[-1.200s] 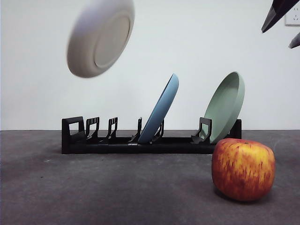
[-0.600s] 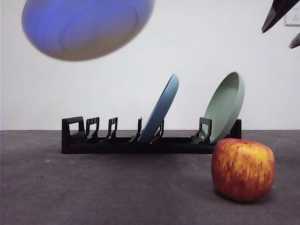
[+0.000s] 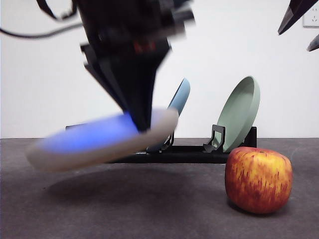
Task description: Take the yellow plate from the plate rack,put the plate on the table,take the apple from the table,put the apple in the plate
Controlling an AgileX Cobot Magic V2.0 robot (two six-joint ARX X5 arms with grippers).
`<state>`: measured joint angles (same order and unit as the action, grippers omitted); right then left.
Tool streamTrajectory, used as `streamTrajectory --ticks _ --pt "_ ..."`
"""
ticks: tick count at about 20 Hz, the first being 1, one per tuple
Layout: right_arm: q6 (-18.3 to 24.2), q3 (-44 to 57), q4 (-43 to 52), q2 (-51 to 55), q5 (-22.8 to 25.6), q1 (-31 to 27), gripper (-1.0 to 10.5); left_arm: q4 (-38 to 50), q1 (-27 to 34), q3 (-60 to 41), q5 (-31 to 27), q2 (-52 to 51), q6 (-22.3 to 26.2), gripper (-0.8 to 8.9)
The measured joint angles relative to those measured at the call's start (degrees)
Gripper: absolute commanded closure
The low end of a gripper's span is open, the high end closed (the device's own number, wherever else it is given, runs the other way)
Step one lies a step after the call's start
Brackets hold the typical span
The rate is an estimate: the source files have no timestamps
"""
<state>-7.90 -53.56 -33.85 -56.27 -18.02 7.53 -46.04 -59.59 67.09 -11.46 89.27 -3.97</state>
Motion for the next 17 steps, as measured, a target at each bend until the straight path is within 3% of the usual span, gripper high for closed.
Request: streamTrajectory --ticks 7,10,11,14,17 --pt "0.0 0.0 0.0 0.0 0.0 0.0 6.3 1.51 -0.11 0.0 -0.92 12.5 2.91 7.9" --pt "0.0 0.0 -0.22 0.0 -0.02 0.0 6.3 1.57 -0.11 0.0 -0.24 13.0 2.89 4.24" --pt "0.0 0.0 -0.68 0.0 -0.02 0.0 6.3 1.57 -0.07 0.0 -0.33 12.98 2.84 3.96" --pt "0.02 0.0 -1.6 -0.02 0.02 0.33 6.0 1.62 0.7 0.0 -0.37 10.69 2.19 3.97" --pt "0.33 -0.02 -2.12 -0.33 0.02 3.04 4.3 1.57 0.94 0.59 -0.87 2.54 1.18 4.02"
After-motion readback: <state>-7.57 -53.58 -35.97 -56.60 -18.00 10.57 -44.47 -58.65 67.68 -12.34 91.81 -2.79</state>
